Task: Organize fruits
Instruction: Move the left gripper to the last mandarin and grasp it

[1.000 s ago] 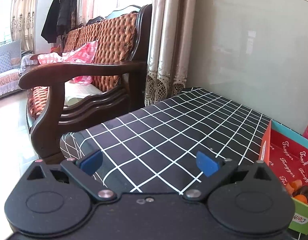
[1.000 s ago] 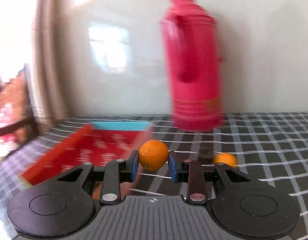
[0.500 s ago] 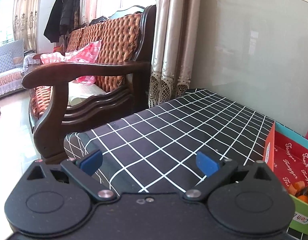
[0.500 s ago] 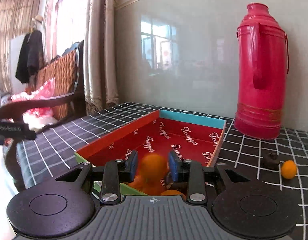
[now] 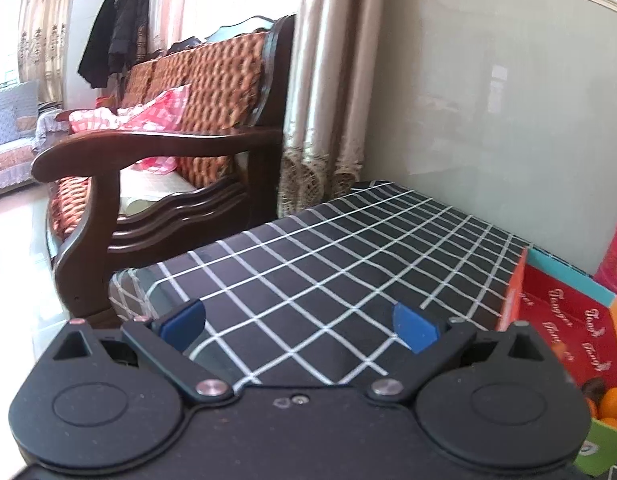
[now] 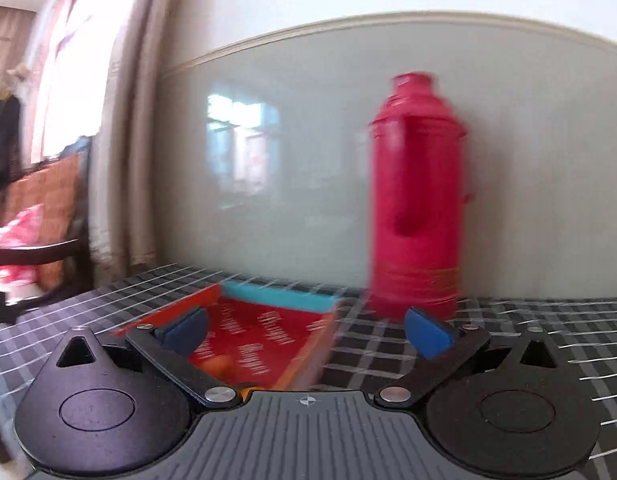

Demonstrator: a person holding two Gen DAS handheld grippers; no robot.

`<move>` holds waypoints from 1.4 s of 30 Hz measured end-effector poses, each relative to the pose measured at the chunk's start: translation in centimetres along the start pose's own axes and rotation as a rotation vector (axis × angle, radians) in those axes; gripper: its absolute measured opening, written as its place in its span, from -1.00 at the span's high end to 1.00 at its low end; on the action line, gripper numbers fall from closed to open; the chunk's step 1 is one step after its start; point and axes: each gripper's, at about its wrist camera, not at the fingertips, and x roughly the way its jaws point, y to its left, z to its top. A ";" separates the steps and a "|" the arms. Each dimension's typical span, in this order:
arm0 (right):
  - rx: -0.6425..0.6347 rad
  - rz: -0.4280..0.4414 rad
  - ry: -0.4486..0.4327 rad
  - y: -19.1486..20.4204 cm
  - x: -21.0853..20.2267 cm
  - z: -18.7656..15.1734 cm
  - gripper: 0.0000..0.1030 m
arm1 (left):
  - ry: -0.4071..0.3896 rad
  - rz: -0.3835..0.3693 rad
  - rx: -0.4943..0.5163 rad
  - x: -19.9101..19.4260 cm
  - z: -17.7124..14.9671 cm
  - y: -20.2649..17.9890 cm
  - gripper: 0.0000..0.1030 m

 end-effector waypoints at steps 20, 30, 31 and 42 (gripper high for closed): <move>0.103 -0.903 0.278 -16.3 -1.2 -2.2 -1.00 | -0.092 -0.428 0.309 -6.4 -5.4 -19.4 -0.84; 0.121 -1.016 0.337 -20.9 -3.8 -3.6 -1.00 | -0.040 -0.598 0.477 -7.6 -9.7 -29.7 -0.80; 0.123 -1.017 0.339 -21.2 -4.0 -3.7 -1.00 | -0.034 -0.602 0.487 -7.5 -10.0 -30.5 -0.78; 0.168 -0.996 0.325 -22.8 -5.1 -3.2 -1.00 | -0.010 -0.568 0.547 -6.3 -11.8 -36.2 -0.64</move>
